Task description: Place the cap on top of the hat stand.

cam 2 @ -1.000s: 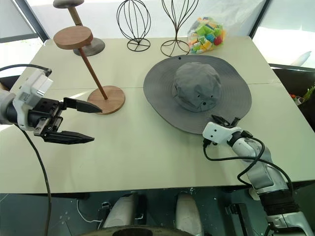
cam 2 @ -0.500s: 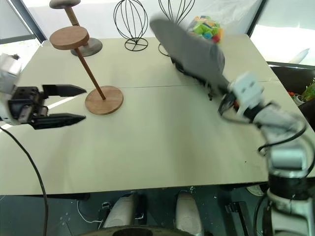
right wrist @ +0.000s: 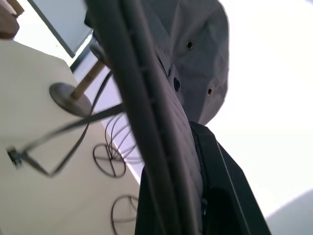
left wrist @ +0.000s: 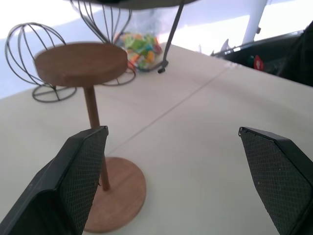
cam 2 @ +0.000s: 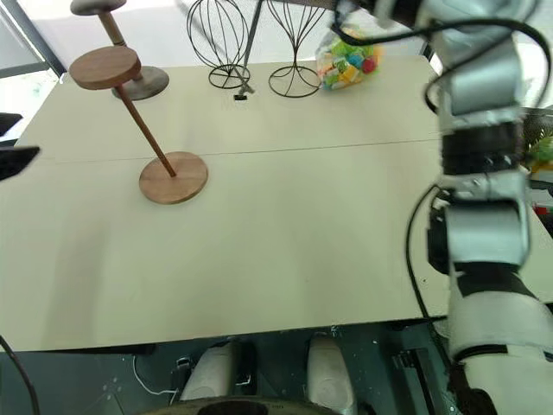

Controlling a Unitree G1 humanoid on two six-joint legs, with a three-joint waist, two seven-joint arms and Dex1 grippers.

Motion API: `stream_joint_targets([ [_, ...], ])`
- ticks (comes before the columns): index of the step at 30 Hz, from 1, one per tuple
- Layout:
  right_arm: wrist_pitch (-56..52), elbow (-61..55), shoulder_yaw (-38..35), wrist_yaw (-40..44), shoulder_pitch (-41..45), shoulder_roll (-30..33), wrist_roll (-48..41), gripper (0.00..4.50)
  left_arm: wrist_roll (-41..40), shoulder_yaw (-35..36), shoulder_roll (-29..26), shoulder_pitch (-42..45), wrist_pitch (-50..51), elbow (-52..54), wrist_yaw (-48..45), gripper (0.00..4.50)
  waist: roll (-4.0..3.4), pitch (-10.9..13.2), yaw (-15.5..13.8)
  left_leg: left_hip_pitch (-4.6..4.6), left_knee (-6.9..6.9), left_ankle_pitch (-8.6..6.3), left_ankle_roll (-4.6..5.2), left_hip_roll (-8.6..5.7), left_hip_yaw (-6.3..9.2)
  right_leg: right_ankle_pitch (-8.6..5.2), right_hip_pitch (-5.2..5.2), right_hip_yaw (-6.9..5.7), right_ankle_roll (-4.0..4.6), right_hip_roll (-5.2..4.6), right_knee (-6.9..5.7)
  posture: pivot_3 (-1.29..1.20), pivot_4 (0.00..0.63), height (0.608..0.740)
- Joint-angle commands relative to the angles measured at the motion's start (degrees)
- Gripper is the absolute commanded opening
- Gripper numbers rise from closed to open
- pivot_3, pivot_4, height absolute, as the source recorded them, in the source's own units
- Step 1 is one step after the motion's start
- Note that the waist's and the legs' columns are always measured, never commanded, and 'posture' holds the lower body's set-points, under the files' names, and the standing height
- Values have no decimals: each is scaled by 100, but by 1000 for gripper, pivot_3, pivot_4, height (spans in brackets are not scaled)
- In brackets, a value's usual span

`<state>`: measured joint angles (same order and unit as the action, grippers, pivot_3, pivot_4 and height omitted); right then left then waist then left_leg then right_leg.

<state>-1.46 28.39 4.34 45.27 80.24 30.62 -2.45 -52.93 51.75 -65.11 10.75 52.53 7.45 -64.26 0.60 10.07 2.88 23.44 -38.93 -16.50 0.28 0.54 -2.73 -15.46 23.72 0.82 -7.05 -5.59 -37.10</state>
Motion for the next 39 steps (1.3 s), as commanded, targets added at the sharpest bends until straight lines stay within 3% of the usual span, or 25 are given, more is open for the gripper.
stream_joint_targets([
  [1, 651, 438, 104, -183, 576, -569, 68, 27, -83, 866, -173, -226, 281, 49, -7, 4500, 0, 0, 50, 0, 3, 0, -1, 1, -1, 0, 2, 0, 0, 0, -2, 0, 150, 739],
  [8, 1309, 455, 539, -168, 250, -1430, 333, 27, 24, 1692, -170, -815, 488, 223, 55, 4500, 12, -6, 105, 7, 15, 15, -37, 4, -1, 1, 4, -3, 1, -3, -6, 0, 150, 739],
  [14, 1989, 304, 903, -547, -441, -1582, 910, 27, -50, 1919, -166, -1006, 604, 362, 120, 4500, 24, -10, 105, 7, 13, 19, -59, 0, 4, 2, 4, -5, 3, -13, -2, 0, 150, 739],
  [20, 3216, 31, 1429, -1494, -1290, -1447, 2151, 27, -38, 2250, -370, -1065, 803, 130, 37, 4500, 23, -10, 129, 7, 18, 17, -72, 2, -2, 1, 23, -3, 3, -12, -4, 0, 150, 739],
  [25, 3669, 113, 1834, -2607, -1861, -1464, 3240, 27, 182, 2618, -731, -943, 882, -787, 30, 4500, 27, -12, 134, 7, 22, 19, -76, 4, -7, -1, 30, -1, 7, -7, -6, 0, 150, 739],
  [38, 3670, 794, 2250, -4422, -1850, -1430, 4544, 27, 416, 1636, -603, -1016, 458, -588, -254, 4500, 52, -14, 124, 6, 18, 24, -85, 4, -8, -4, 22, 1, 12, -4, -7, 0, 150, 739],
  [39, 3676, 794, 2273, -4500, -1870, -1423, 4593, 330, 417, 1574, -621, -965, 430, -631, -242, 4500, 52, -14, 125, 7, 19, 24, -85, 4, -9, -4, 25, 2, 12, -4, -7, 0, 150, 739],
])
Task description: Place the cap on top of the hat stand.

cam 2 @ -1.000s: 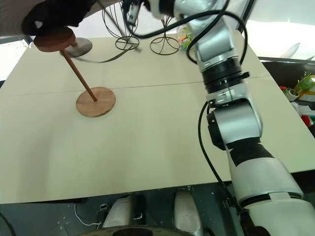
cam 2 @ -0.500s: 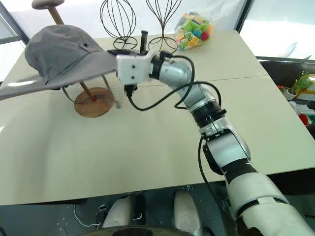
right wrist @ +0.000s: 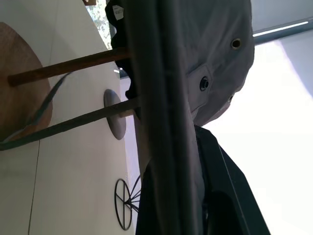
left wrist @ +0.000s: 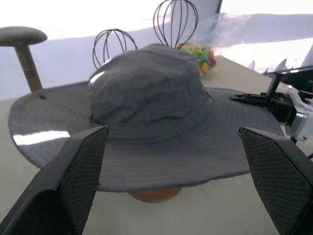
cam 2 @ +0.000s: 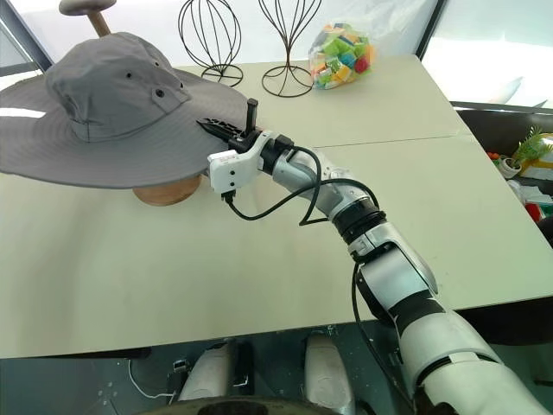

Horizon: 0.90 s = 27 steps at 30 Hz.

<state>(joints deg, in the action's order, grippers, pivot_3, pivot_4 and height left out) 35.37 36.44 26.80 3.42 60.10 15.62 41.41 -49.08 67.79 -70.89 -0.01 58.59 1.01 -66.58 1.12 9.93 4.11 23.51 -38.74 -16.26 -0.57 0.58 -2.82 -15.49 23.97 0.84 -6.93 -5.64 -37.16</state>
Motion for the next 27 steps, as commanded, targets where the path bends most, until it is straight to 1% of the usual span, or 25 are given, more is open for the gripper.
stream_joint_targets([
  [1, 9, -15, 42, -354, 121, 76, 226, 760, 38, -80, -59, 154, -202, -25, -4, 4500, 1, 0, 1, 0, 0, 0, 0, 0, 0, 0, 0, 0, 0, 1, 0, 0, 150, 739],
  [2, 16, -15, 50, -374, 106, 72, 228, 1038, 45, -112, -70, 181, -219, -50, -3, 4500, 2, 0, 2, 0, 0, 0, 0, 0, 0, 0, 0, 0, 0, 1, 0, 0, 150, 739],
  [3, 40, -48, 64, -349, 71, 73, 216, 1442, 53, -169, -84, 216, -247, -87, -10, 4500, 3, 1, 4, 0, 0, 0, 0, 0, -1, 0, 0, 0, 0, 1, 0, 0, 150, 739],
  [8, 11, -480, 34, -3, -123, 233, 85, 4128, 77, -437, -128, 401, -363, -205, -35, 4500, 5, 3, 4, 0, 1, 0, 1, 1, -1, 0, 0, 0, 0, 4, 0, 0, 150, 739],
  [9, 18, -612, 3, 124, -177, 305, 26, 4479, 89, -483, -134, 427, -385, -219, -47, 4500, 6, 3, -3, 0, 1, 0, 1, 1, 0, 0, 0, 0, 0, 4, 0, 0, 150, 739],
  [13, 88, -1239, -166, 556, -451, 705, -210, 4479, 136, -604, -153, 511, -454, -294, -97, 4500, 23, 7, -15, 0, -1, -1, 3, 1, 1, 0, -5, -1, 0, 5, 1, 0, 150, 739],
  [17, 179, -1998, -354, 1000, -909, 1421, -377, 4479, 204, -735, -185, 632, -572, -447, -137, 4500, 25, 7, -28, 0, -1, -13, 24, 1, 4, 0, -7, -1, 0, 5, 1, 0, 150, 739],
  [20, 209, -2548, -631, 1376, -1277, 1935, -771, 4479, 266, -760, -189, 668, -642, -514, -182, 4500, 27, 8, -24, 0, -2, -16, 29, 1, 3, 0, -9, -1, 0, 5, 3, 0, 150, 739],
  [22, 385, -2880, -773, 1843, -1483, 2337, -1389, 4479, 360, -751, -208, 639, -733, -585, -235, 4500, 26, 10, -20, 0, -3, -17, 32, 1, 3, 0, -9, -1, 0, 5, 4, 0, 150, 739],
  [24, 185, -3168, -998, 2569, -1700, 2754, -2425, 4479, 534, -684, -242, 522, -871, -703, -358, 4500, 26, 11, -18, 0, -3, -18, 34, 2, 2, 0, -8, 0, 0, 5, 3, 0, 150, 739],
  [26, -616, -3466, -1272, 3649, -1861, 3173, -3930, 4479, 761, -583, -296, 404, -1056, -943, -477, 4500, 26, 11, -18, -1, -3, -21, 38, 4, 2, 0, -9, 0, 0, 6, 5, 0, 150, 739],
  [27, -1261, -3534, -1462, 4177, -1855, 3363, -4608, 4479, 886, -490, -315, 329, -1162, -1094, -552, 4500, 27, 12, -18, -2, -3, -21, 39, 5, 1, 0, -10, 0, 0, 6, 6, 0, 150, 739],
])
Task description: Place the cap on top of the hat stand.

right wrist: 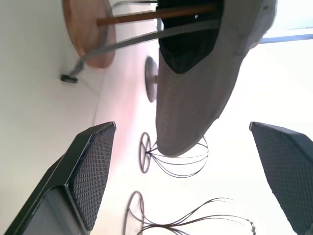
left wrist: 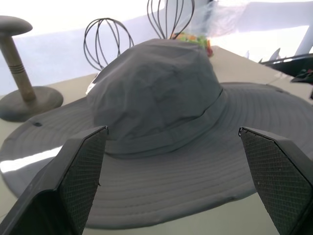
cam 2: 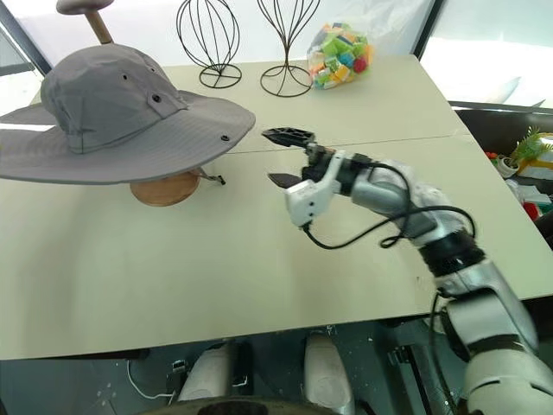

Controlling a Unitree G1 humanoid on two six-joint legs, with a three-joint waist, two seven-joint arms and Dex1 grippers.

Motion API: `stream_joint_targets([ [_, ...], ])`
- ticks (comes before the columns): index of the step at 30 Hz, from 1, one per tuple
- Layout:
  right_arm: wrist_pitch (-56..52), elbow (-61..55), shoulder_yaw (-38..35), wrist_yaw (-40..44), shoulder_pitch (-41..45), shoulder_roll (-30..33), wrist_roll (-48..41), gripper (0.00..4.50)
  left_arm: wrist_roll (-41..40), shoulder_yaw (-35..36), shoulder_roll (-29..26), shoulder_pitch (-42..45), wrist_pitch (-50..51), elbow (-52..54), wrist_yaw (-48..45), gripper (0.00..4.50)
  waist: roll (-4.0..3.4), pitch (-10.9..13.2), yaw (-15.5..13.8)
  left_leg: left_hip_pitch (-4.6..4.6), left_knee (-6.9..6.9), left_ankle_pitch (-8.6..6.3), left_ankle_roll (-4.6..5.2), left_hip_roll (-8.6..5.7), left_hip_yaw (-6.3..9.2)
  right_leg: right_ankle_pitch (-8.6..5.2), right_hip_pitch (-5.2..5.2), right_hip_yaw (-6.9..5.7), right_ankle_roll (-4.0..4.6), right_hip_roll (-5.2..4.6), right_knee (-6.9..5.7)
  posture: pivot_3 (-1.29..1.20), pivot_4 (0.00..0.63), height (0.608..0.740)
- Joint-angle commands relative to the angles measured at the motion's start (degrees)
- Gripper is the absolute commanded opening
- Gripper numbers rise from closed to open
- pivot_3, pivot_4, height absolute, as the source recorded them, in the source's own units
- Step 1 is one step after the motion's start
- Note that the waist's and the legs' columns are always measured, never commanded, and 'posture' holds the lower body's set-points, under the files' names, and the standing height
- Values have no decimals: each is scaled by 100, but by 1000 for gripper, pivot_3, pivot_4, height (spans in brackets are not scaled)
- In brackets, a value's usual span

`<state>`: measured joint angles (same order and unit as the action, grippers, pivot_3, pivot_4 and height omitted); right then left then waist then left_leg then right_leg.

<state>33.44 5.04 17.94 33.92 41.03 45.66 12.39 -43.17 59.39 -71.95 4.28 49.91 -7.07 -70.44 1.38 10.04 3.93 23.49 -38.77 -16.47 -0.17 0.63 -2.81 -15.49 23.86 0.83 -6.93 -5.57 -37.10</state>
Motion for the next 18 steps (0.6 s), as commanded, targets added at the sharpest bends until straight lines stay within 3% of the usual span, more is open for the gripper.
stream_joint_targets([
  [1, -1680, -416, -760, 1567, 101, 507, -2284, 4479, 402, 444, -228, -170, -387, -421, -244, 4500, 0, 1, 1, -2, -1, -1, 2, 1, 0, 0, -4, 0, 0, 0, 0, 0, 150, 739],
  [4, -3788, -126, -1314, 2788, 666, 898, -3853, 4479, 710, 889, -237, -521, -574, -716, -549, 4500, 2, 6, 1, -8, -4, -4, 8, 6, 0, 0, -13, -4, 0, 0, 4, 0, 150, 739],
  [7, -5101, 638, -1633, 3582, 1481, 1057, -4514, 4479, 963, 1361, -143, -992, -725, -782, -868, 4500, -4, 15, -5, -9, -5, -6, 11, 9, -3, -1, -10, -6, 2, -3, 4, 0, 150, 739],
  [12, -6099, 2017, -1461, 4781, 2660, 1173, -4290, 4479, 1144, 2026, 77, -1723, -823, -581, -1280, 4500, -5, 15, -18, -7, 1, -9, 12, 12, -9, -11, 2, -12, 20, -17, 6, 0, 150, 739],
  [18, -6349, 2671, -1288, 5684, 3228, 1050, -3931, 4479, 1178, 2397, 248, -2307, -771, -312, -1458, 4500, -6, 16, -8, -1, 24, -9, 6, 7, -27, -9, 32, -15, 24, -52, 3, 0, 150, 739],
])
